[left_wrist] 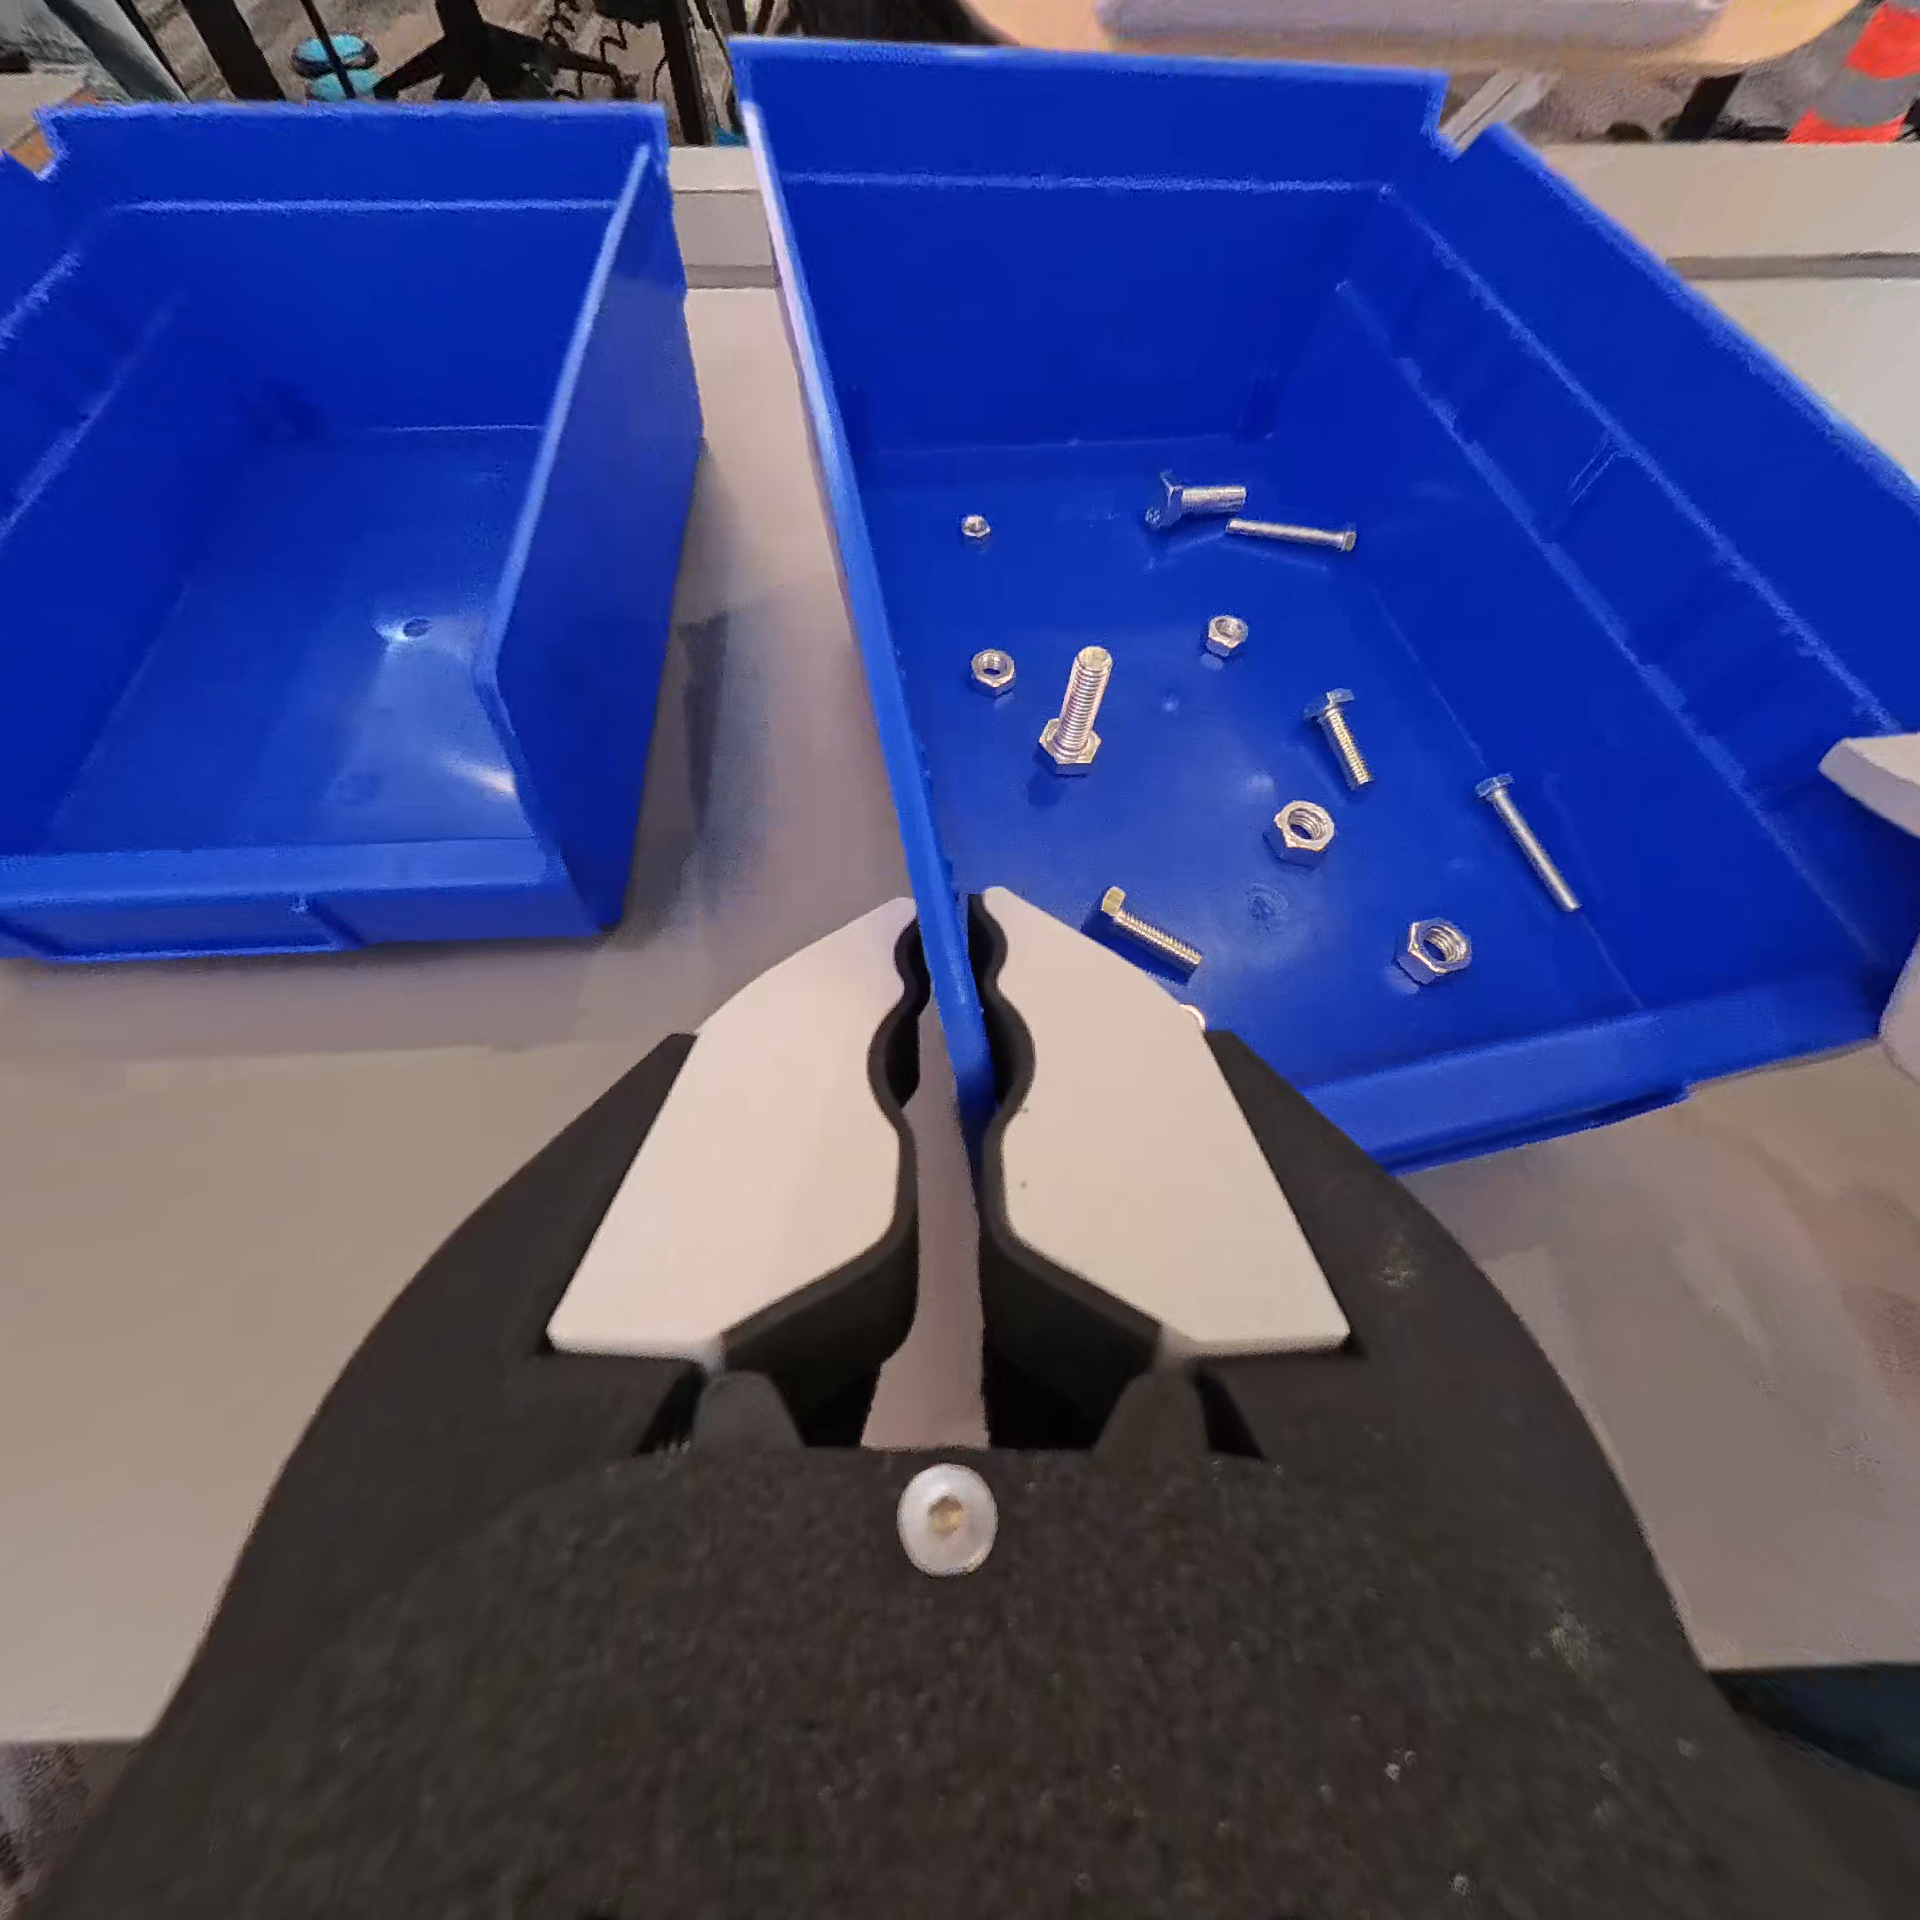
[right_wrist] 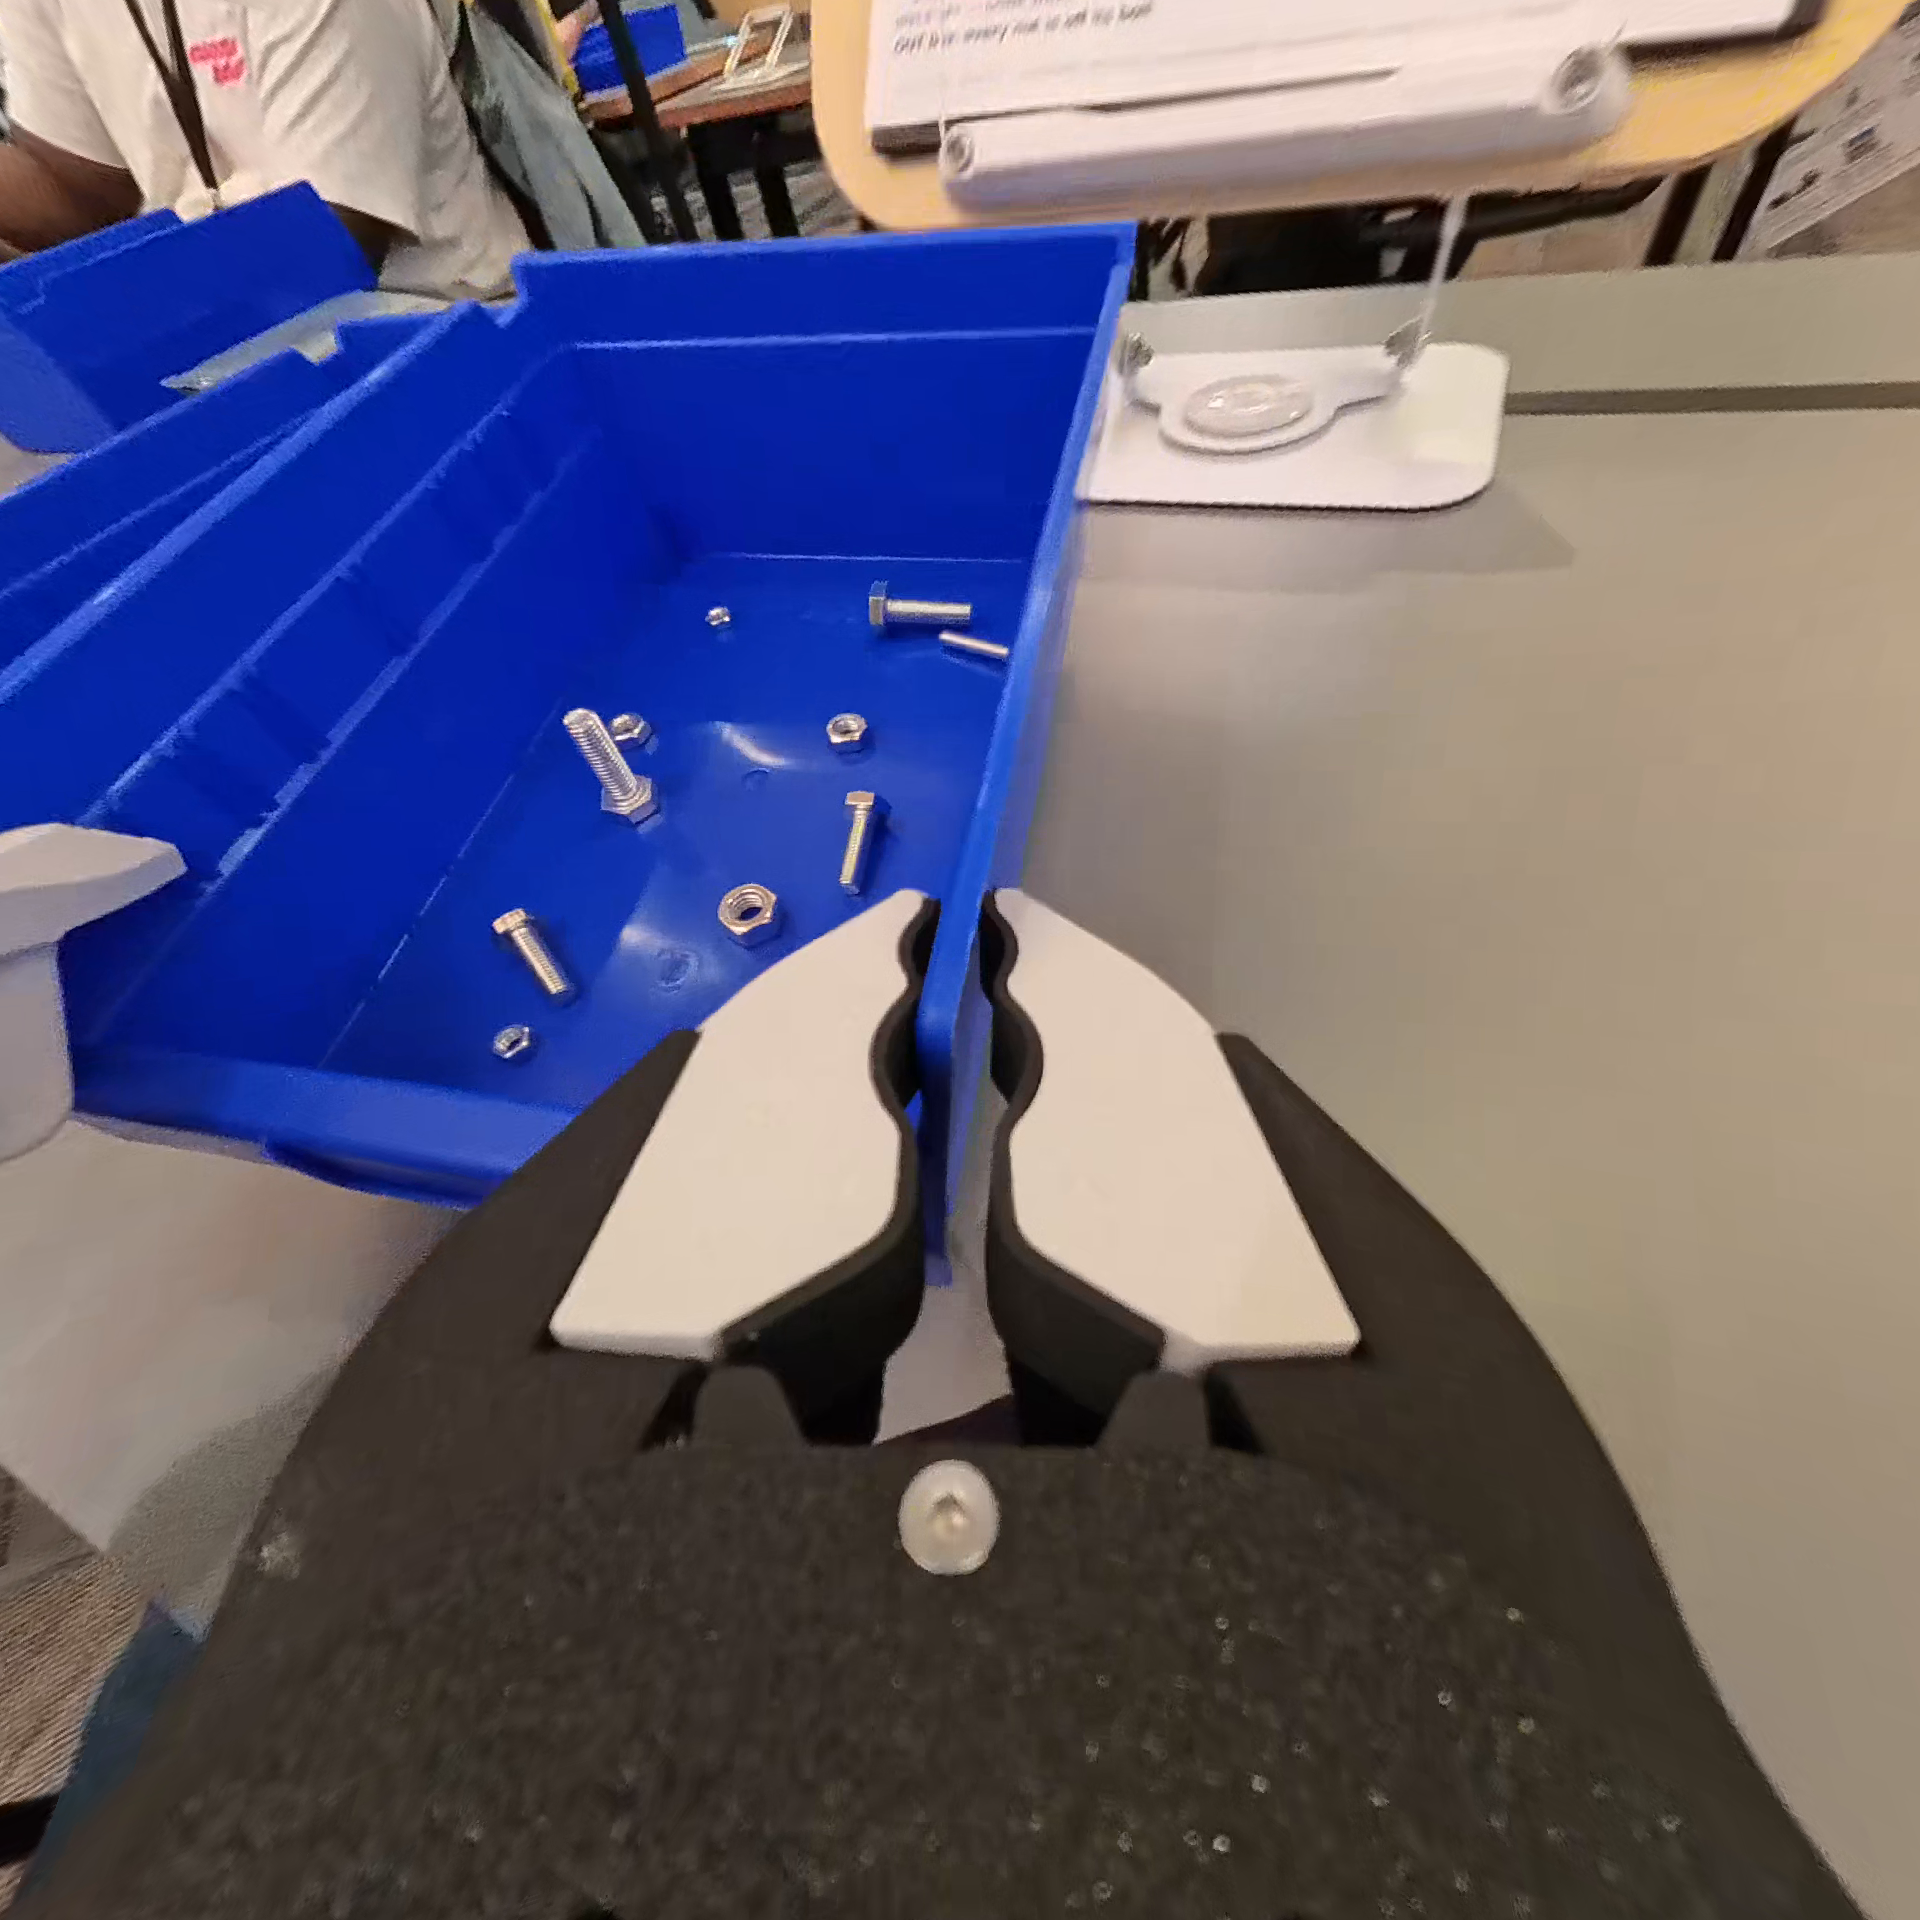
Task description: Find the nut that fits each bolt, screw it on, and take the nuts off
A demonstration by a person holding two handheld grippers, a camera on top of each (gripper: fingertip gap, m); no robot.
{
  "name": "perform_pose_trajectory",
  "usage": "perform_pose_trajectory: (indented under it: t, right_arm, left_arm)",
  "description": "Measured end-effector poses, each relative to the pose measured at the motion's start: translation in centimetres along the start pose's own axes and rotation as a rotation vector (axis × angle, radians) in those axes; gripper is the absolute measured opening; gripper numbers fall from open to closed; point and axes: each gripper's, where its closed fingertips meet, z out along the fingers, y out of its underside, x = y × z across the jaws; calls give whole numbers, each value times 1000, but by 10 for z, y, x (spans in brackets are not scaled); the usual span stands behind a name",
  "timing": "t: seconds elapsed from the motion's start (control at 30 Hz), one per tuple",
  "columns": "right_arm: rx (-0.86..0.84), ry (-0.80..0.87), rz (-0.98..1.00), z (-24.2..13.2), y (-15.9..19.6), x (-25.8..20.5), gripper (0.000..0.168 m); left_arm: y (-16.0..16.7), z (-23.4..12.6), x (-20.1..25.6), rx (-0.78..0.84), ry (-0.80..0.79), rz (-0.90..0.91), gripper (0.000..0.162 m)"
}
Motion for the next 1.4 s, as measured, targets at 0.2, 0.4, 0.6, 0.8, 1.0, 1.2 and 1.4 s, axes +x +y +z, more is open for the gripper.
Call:
perform_pose_trajectory:
  t: [0.2, 0.4, 0.6, 0.8, 1.0, 1.2, 1.4]
  right_arm:
    - [-14, -85, -30, 12, 9, -4, 15]
    - [174, -225, -51, -30, -9, 6, 32]
    - [422, -242, 43, -71, -34, 25, 15]
    - [459, -161, -122, -70, -35, 22, 12]
    - [410, -164, -86, -61, -27, 27, 15]
    - [404, -176, -97, -62, -26, 24, 15]
    - [370, -266, -125, -64, -16, -15, 15]
  left_arm:
    - [18, 21, -5, -25, 110, -63, 11]
    - [25, -30, -26, 75, 191, -93, 56]
    - [6, -34, -153, 52, 64, -216, 62]
    - [-25, 18, -266, 84, -133, -231, 75]
    - [-19, 59, -299, -5, -219, -230, 68]
    - [-12, 66, -288, 60, -129, -276, 7]
    - [11, 11, -281, 30, -325, -208, 3]
